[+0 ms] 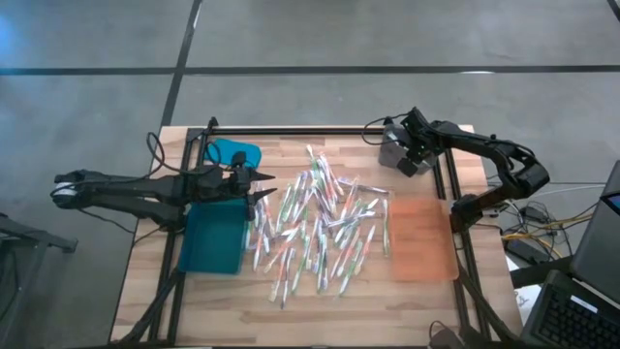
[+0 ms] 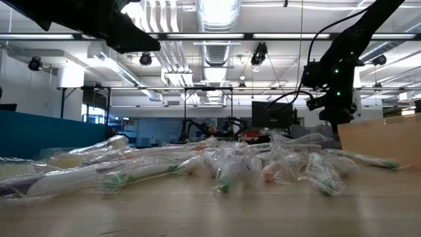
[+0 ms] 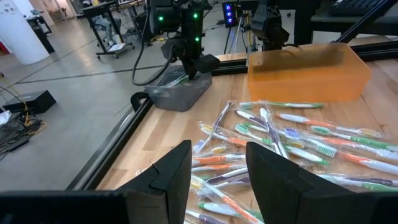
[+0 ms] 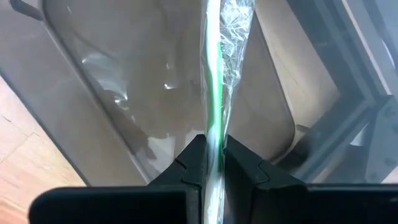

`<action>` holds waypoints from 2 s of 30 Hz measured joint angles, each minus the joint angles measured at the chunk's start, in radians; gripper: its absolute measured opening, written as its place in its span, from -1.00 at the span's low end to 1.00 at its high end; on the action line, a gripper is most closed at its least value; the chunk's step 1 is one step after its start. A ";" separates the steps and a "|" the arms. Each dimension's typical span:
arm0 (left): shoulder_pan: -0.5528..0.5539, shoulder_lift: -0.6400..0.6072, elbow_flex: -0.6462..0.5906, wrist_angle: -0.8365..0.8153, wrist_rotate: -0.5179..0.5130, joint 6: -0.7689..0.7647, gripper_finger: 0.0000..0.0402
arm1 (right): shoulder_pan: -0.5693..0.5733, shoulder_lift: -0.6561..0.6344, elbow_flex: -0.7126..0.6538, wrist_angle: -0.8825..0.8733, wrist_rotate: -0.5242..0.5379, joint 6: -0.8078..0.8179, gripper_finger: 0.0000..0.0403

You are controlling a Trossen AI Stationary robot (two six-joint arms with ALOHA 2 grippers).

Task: Pick & Place Toothbrushes
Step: Put the green toothbrush into the black bin, then put the orange toothbrush into the blue bin

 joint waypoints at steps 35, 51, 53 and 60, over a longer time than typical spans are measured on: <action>0.000 0.000 0.000 0.007 0.001 -0.007 -0.21 | 0.002 -0.092 0.157 -0.061 -0.019 0.082 -0.43; 0.000 0.000 0.000 0.007 0.000 -0.044 -0.21 | 0.130 -0.282 0.324 -0.056 -0.027 0.129 -0.82; 0.000 0.000 0.000 0.007 0.000 -0.043 -0.21 | 0.165 -0.292 0.341 -0.055 -0.027 0.140 -0.85; 0.000 0.000 0.000 0.006 -0.059 -0.070 -0.21 | 0.321 -0.291 0.374 -0.047 -0.029 0.152 -0.92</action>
